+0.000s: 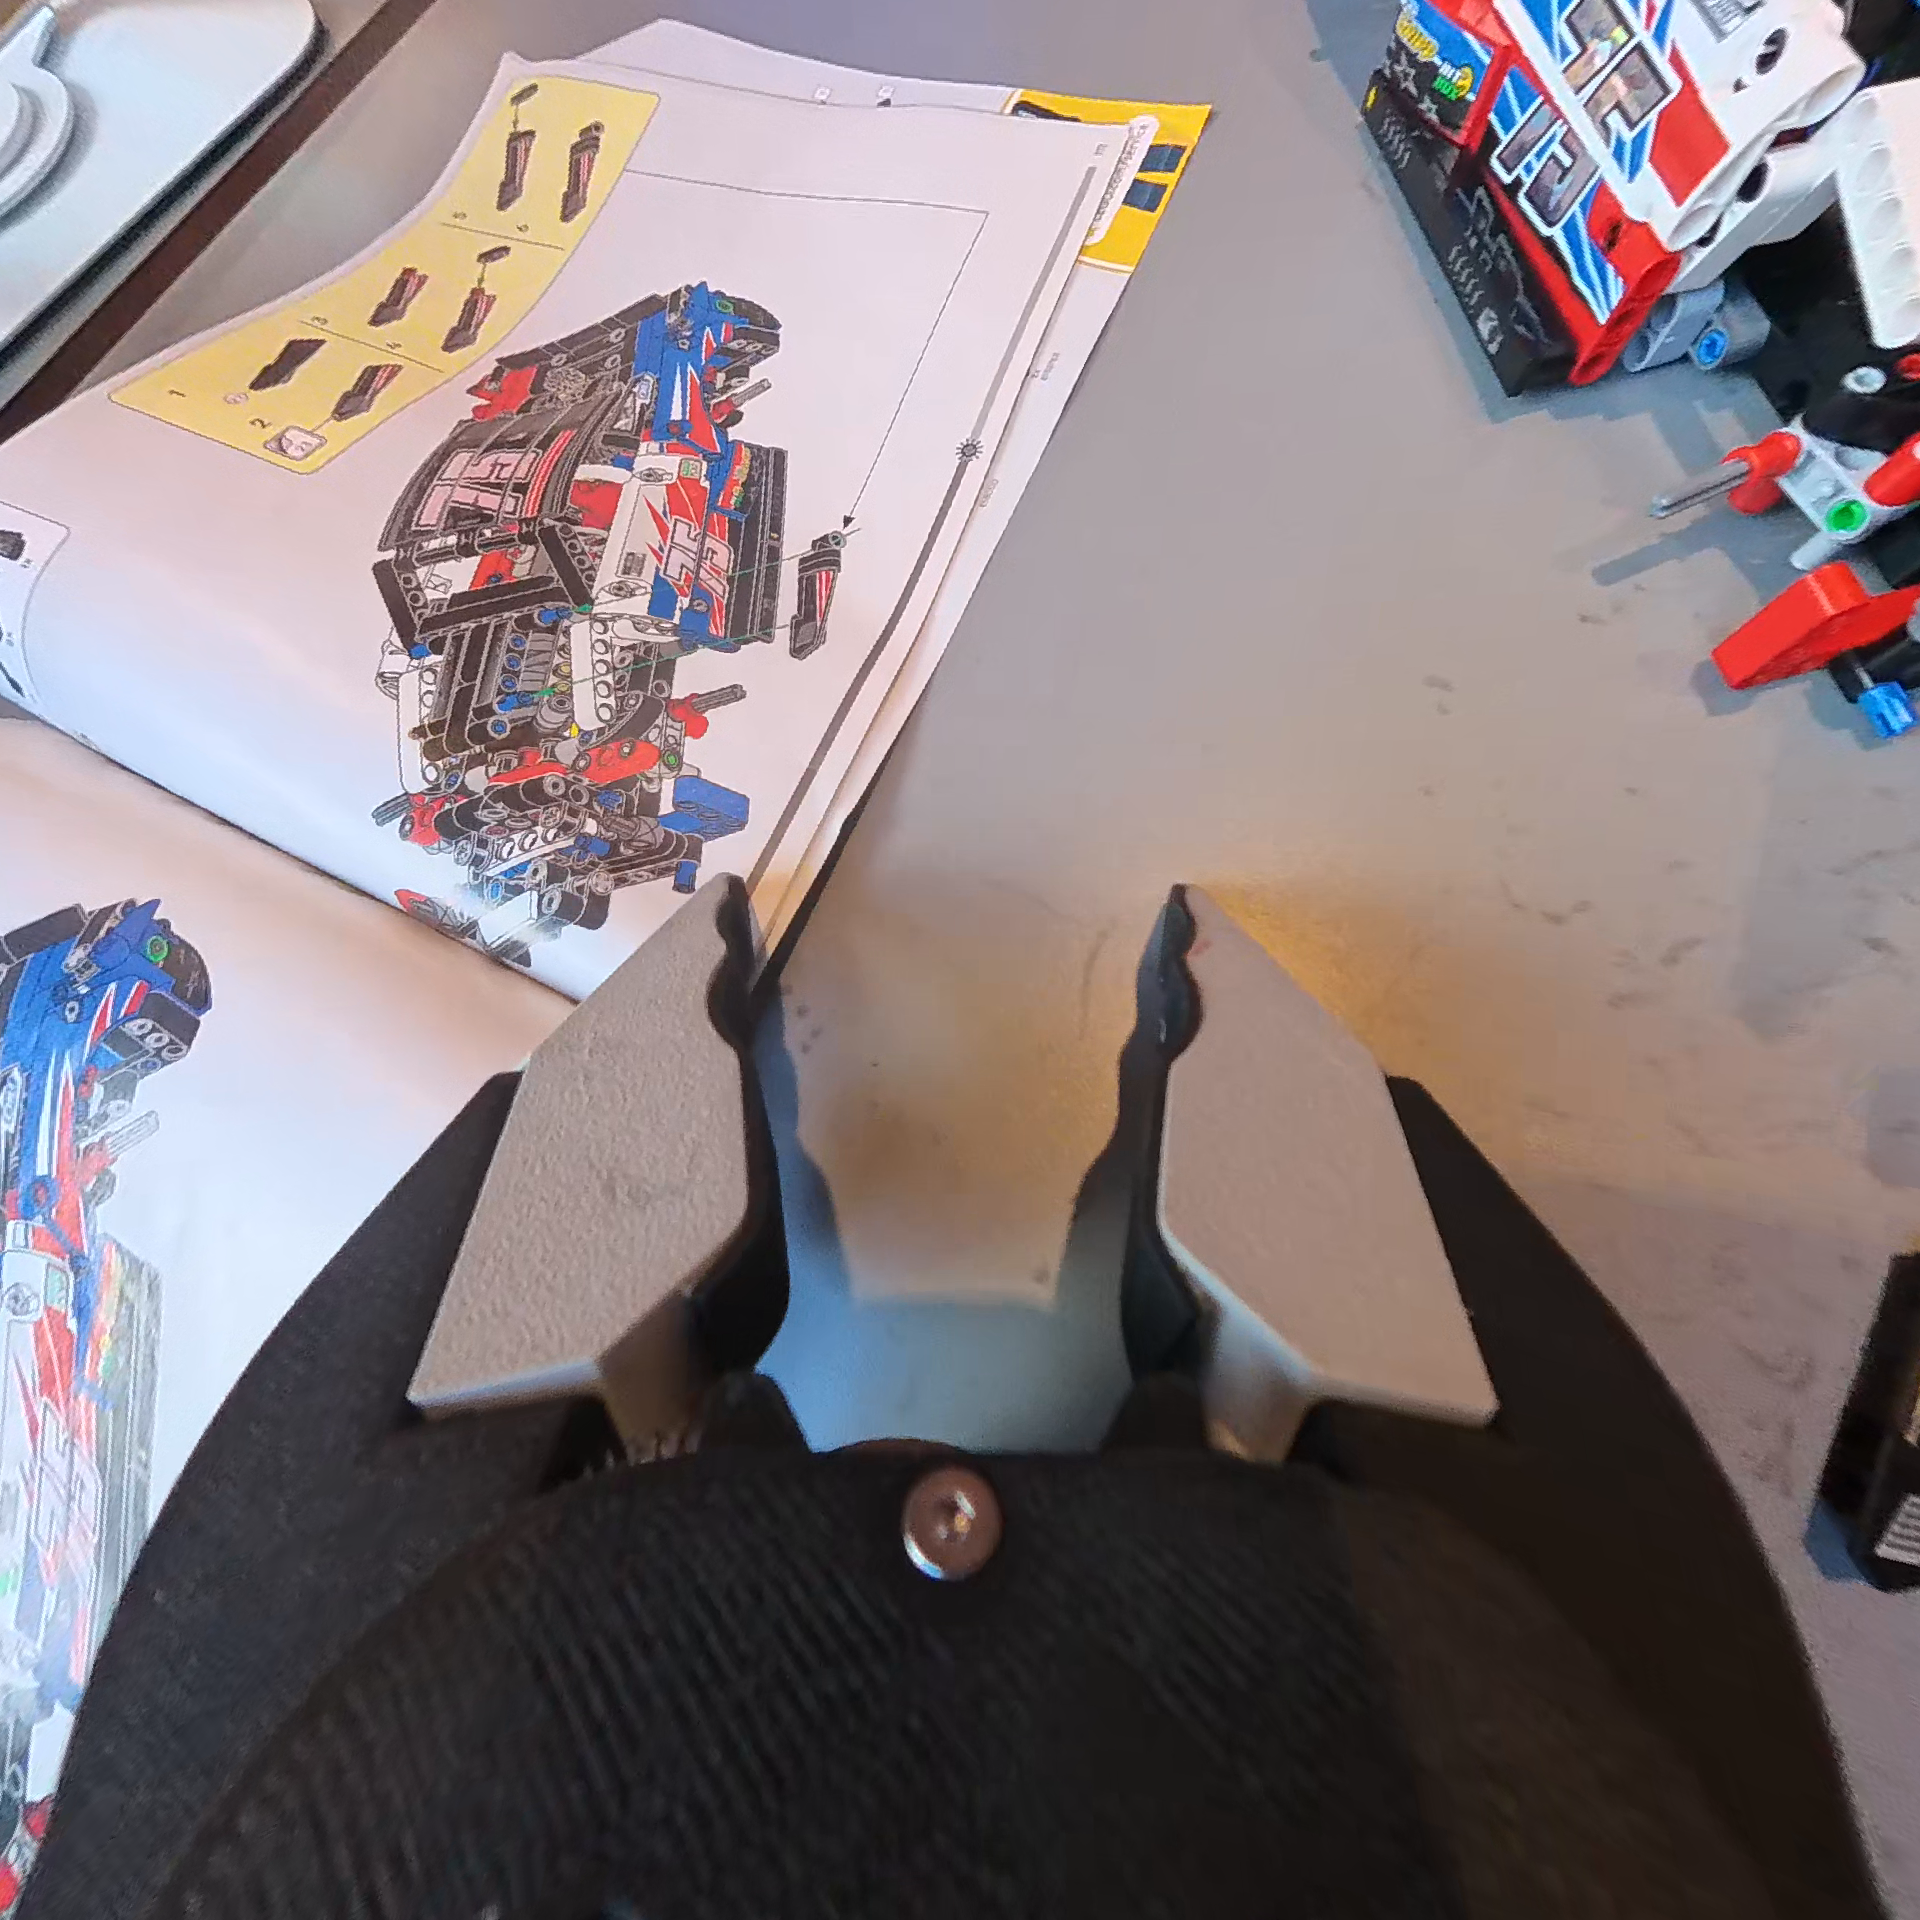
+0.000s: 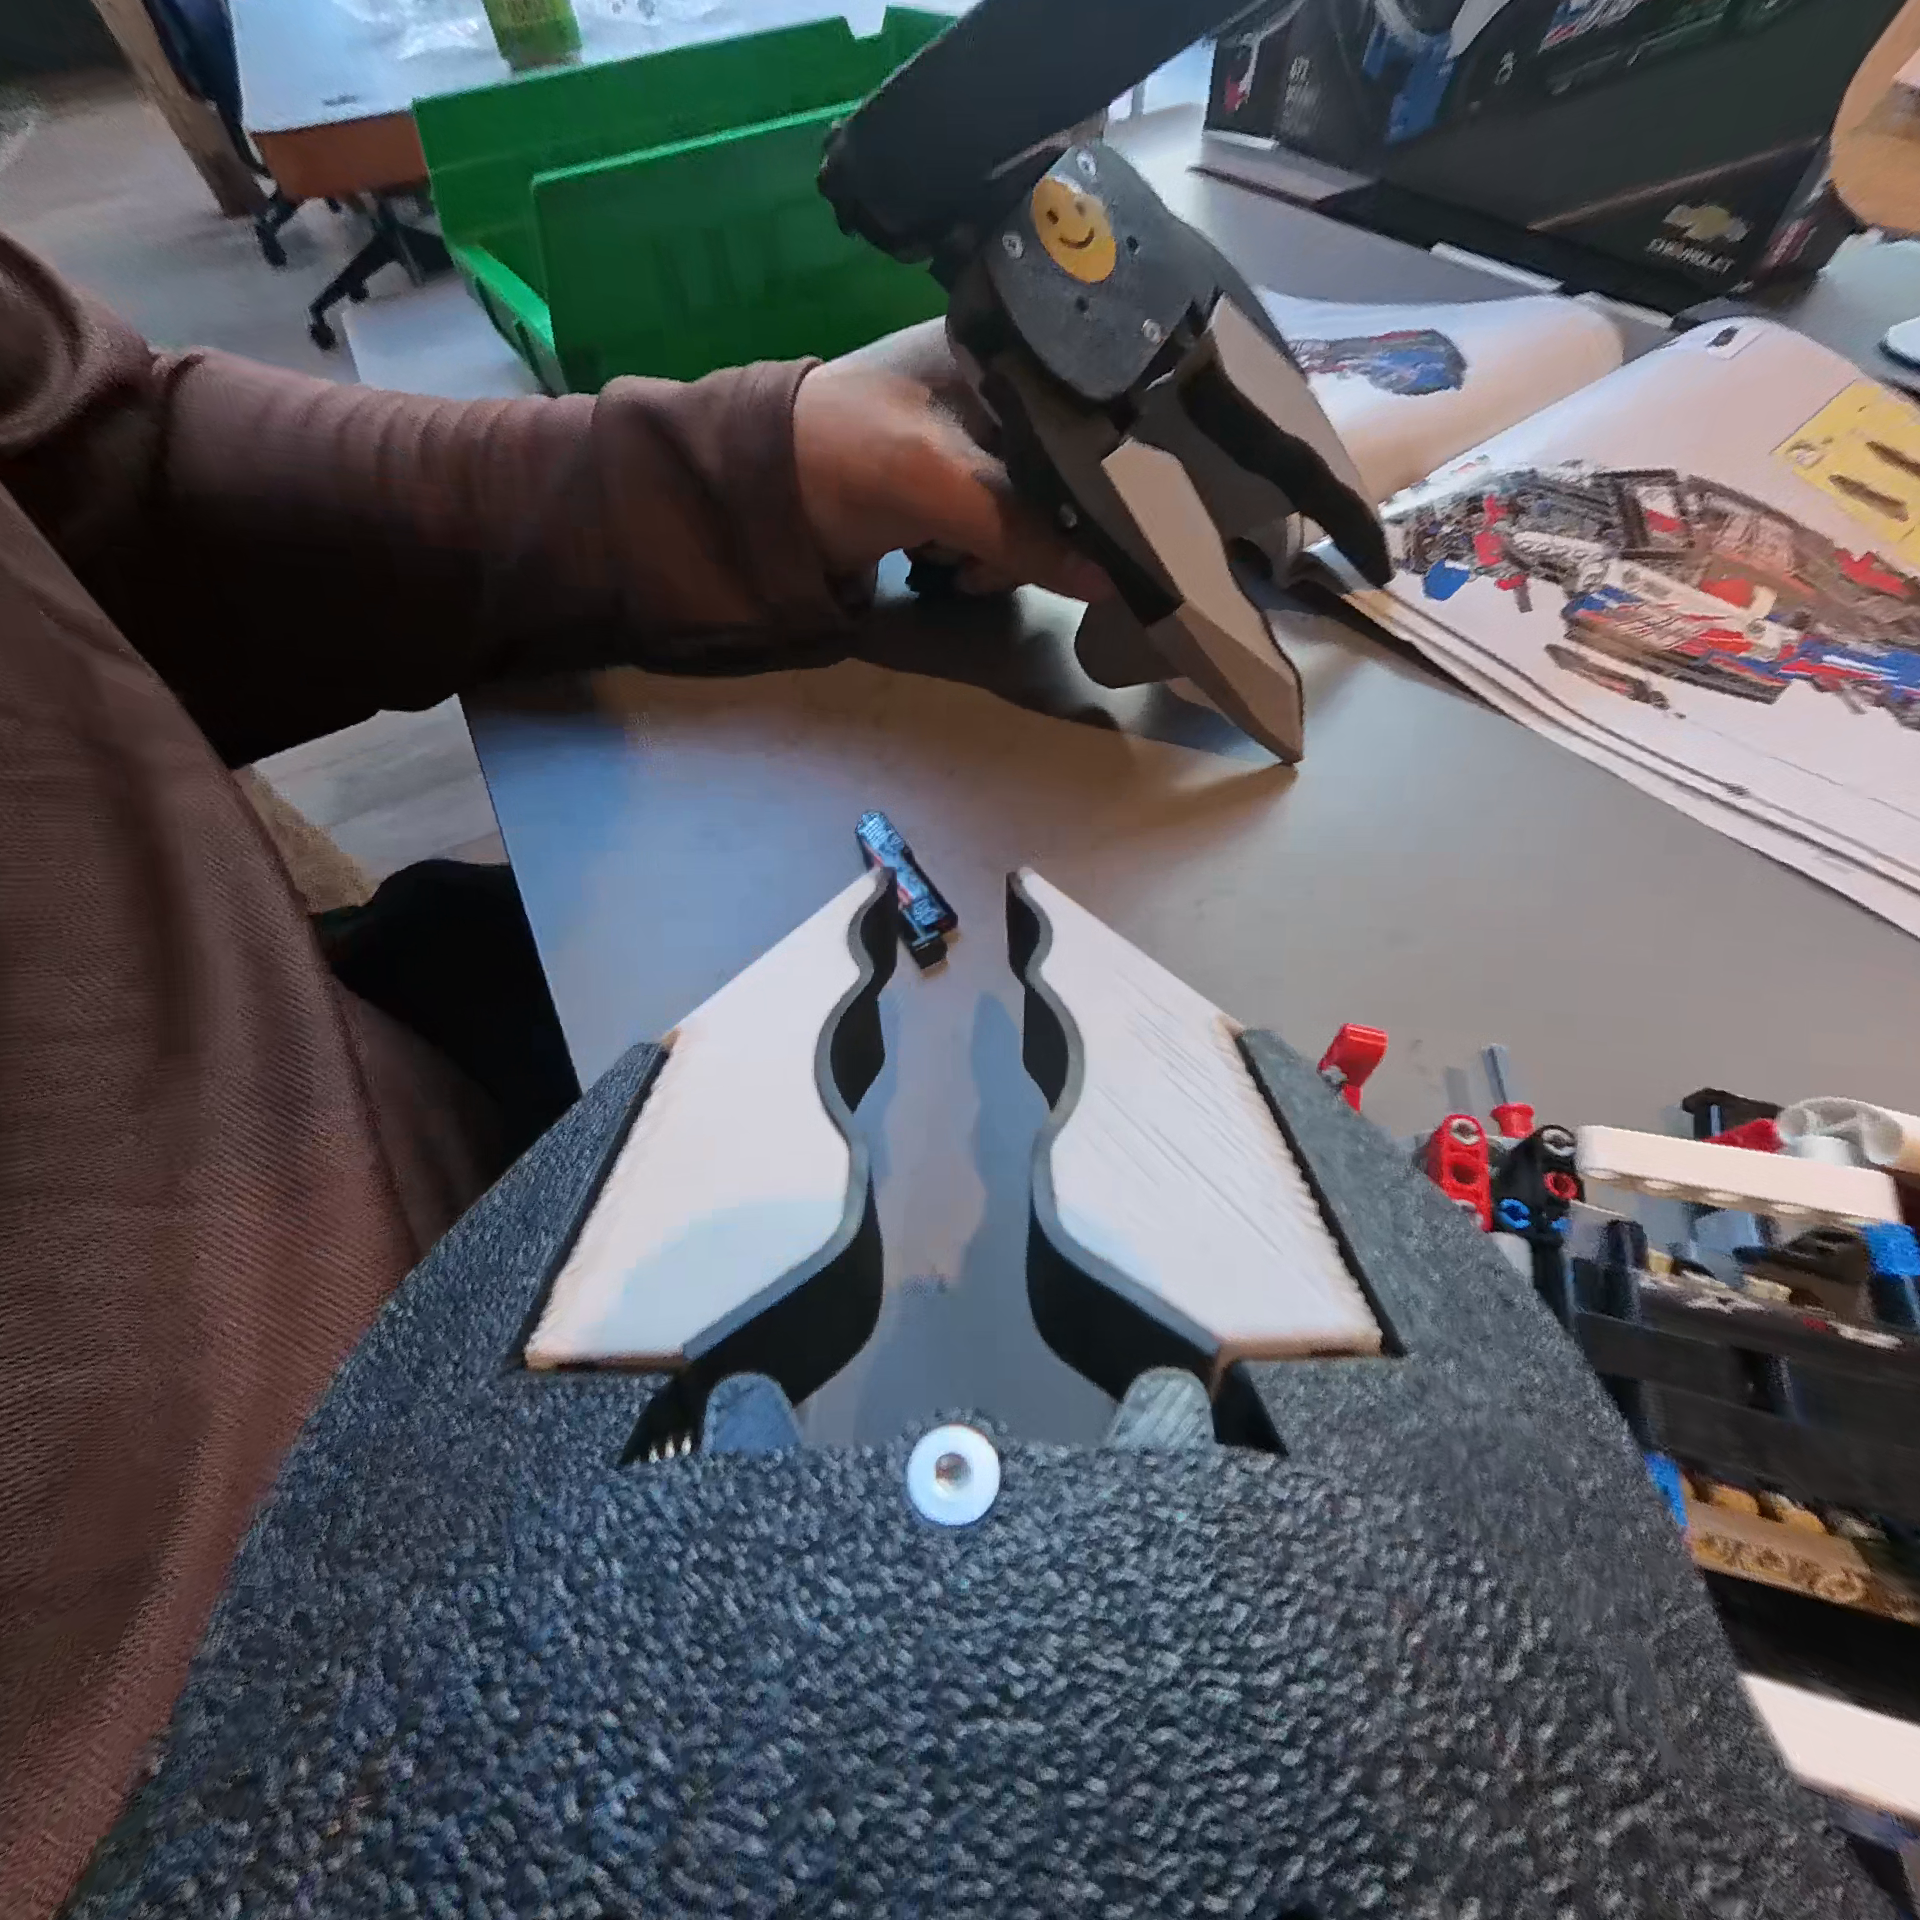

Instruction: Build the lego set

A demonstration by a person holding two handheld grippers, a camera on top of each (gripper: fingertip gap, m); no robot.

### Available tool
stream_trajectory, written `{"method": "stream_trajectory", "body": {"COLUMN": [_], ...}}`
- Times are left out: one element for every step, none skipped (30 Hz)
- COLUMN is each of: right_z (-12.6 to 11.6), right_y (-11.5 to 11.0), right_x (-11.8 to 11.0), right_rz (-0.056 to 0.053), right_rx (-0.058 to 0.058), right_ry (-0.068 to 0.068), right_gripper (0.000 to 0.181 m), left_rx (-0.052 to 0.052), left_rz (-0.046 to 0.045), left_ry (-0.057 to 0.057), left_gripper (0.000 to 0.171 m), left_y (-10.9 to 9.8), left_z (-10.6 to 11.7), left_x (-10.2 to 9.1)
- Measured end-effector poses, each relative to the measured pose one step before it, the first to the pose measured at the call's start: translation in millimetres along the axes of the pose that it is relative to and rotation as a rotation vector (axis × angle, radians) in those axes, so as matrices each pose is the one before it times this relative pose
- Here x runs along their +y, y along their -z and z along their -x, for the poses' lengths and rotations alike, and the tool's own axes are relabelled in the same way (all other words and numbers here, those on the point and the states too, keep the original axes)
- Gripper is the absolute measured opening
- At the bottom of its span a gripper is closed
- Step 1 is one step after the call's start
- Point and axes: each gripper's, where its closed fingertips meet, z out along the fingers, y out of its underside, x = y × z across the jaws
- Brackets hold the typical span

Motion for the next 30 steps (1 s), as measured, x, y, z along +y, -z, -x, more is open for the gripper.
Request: {"method": "stream_trajectory", "body": {"right_z": [1.65, 0.94, 0.42, 0.33, 0.17, 0.14, -0.05, -0.35, -0.67, -0.70, -0.71, -0.82, -0.80, -0.79, -0.75, -0.59, -0.55, -0.46, -0.32, 0.11, 0.34, 0.57, 0.69, 0.62, 0.47, 0.42, 0.26, 0.00, -0.01, 0.04], "right_y": [-2.07, -1.97, -1.62, -1.18, -1.22, -1.08, -1.05, -0.85, -0.38, -0.31, -0.13, 0.04, -0.11, -0.11, -0.32, -0.63, -0.74, -1.18, -1.41, -1.28, -0.90, -0.50, -0.42, -0.39, -0.45, -0.49, -0.71, -0.61, -0.66, -0.65], "right_x": [2.60, 2.25, 1.76, 1.25, 1.23, 1.26, 1.17, 0.90, 0.44, 0.28, 0.18, 0.06, 0.08, 0.18, 0.35, 0.59, 0.91, 1.33, 1.59, 1.43, 0.94, 0.50, 0.41, 0.44, 0.39, 0.20, 0.16, 0.11, 0.09, 0.18], "right_rz": [0.0198, 0.0185, 0.0138, 0.0106, 0.0101, 0.0101, 0.0096, 0.0073, 0.0040, 0.0021, 0.0013, 0.0004, 0.0002, 0.0013, 0.0028, 0.0047, 0.0073, 0.0106, 0.0125, 0.0115, 0.0080, 0.0046, 0.0033, 0.0035, 0.0034, 0.0028, 0.0026, 0.0027, 0.0029, 0.0026], "right_rx": [-0.0096, -0.0025, 0.0043, 0.0057, 0.0060, 0.0053, 0.0044, 0.0050, 0.0063, 0.0059, 0.0053, 0.0057, 0.0055, 0.0047, 0.0043, 0.0031, 0.0015, 0.0008, 0.0001, -0.0006, -0.0002, 0.0002, -0.0005, -0.0013, -0.0027, -0.0045, -0.0050, -0.0044, -0.0054, -0.0057], "right_ry": [0.0047, 0.0064, 0.0089, 0.0103, 0.0091, 0.0070, 0.0046, 0.0026, 0.0016, 0.0005, -0.0008, -0.0011, -0.0010, -0.0012, -0.0013, -0.0016, -0.0022, -0.0028, -0.0022, 0.0005, 0.0040, 0.0062, 0.0062, 0.0045, 0.0022, 0.0007, -0.0006, -0.0023, -0.0033, -0.0035], "right_gripper": [0.021, 0.022, 0.022, 0.022, 0.022, 0.022, 0.022, 0.022, 0.022, 0.021, 0.021, 0.021, 0.021, 0.021, 0.021, 0.022, 0.022, 0.024, 0.026, 0.028, 0.028, 0.028, 0.028, 0.028, 0.028, 0.028, 0.029, 0.030, 0.031, 0.032], "left_rx": [0.0023, 0.0031, 0.0018, 0.0017, 0.0049, 0.0112, 0.0102, 0.0058, -0.0018, -0.0020, 0.0004, 0.0020, -0.0003, -0.0036, -0.0025, 0.0011, 0.0044, 0.0063, 0.0052, 0.0037, 0.0028, 0.0040, 0.0048, 0.0027, -0.0002, -0.0003, 0.0013, 0.0025, 0.0027, 0.0041], "left_rz": [0.00047, 0.00065, 0.00053, 0.00052, 0.00116, 0.00320, 0.00392, 0.00217, -0.00051, -0.00076, -0.00062, -0.00019, -0.00105, -0.00202, -0.00223, -0.00101, 0.00026, -0.00038, -0.00231, -0.00345, -0.00240, 0.00044, 0.00224, 0.00151, 0.00038, 0.00035, 0.00080, 0.00150, 0.00062, -0.00177], "left_ry": [0.0014, 0.0020, 0.0022, 0.0024, 0.0045, 0.0080, 0.0087, 0.0029, -0.0023, -0.0034, -0.0030, -0.0037, -0.0048, -0.0056, -0.0042, -0.0004, 0.0033, 0.0058, 0.0076, 0.0076, 0.0074, 0.0069, 0.0044, 0.0009, -0.0014, -0.0024, -0.0027, -0.0019, -0.0005, 0.0000], "left_gripper": [0.077, 0.077, 0.077, 0.077, 0.079, 0.082, 0.085, 0.089, 0.089, 0.089, 0.089, 0.090, 0.090, 0.090, 0.090, 0.090, 0.091, 0.091, 0.091, 0.090, 0.090, 0.089, 0.089, 0.090, 0.090, 0.090, 0.091, 0.092, 0.093, 0.093], "left_y": [-0.07, -0.01, -0.09, -0.11, -0.13, -0.28, -0.22, -0.19, 0.19, 0.22, 0.25, 0.24, 0.17, 0.29, 0.33, 0.16, 0.02, -0.06, 0.18, 0.34, 0.23, -0.10, -0.21, -0.21, -0.03, -0.01, -0.05, -0.21, 0.04, 0.20], "left_z": [-0.17, -0.13, 0.07, -0.06, -0.62, -1.73, -2.01, -1.85, -0.87, -0.54, -0.49, -0.54, -0.44, -0.14, -0.17, -0.11, -0.17, -0.17, 0.17, 0.38, 0.38, 0.20, -0.06, -0.24, -0.05, -0.24, -0.35, -0.54, -0.34, -0.47], "left_x": [0.02, 0.12, 0.05, 0.14, 0.17, 0.31, 0.49, 0.14, -0.03, -0.13, -0.04, 0.00, -0.17, -0.18, -0.27, -0.06, 0.01, -0.06, -0.23, -0.32, -0.24, 0.07, 0.20, 0.21, -0.01, 0.11, -0.02, 0.17, 0.09, -0.21]}}
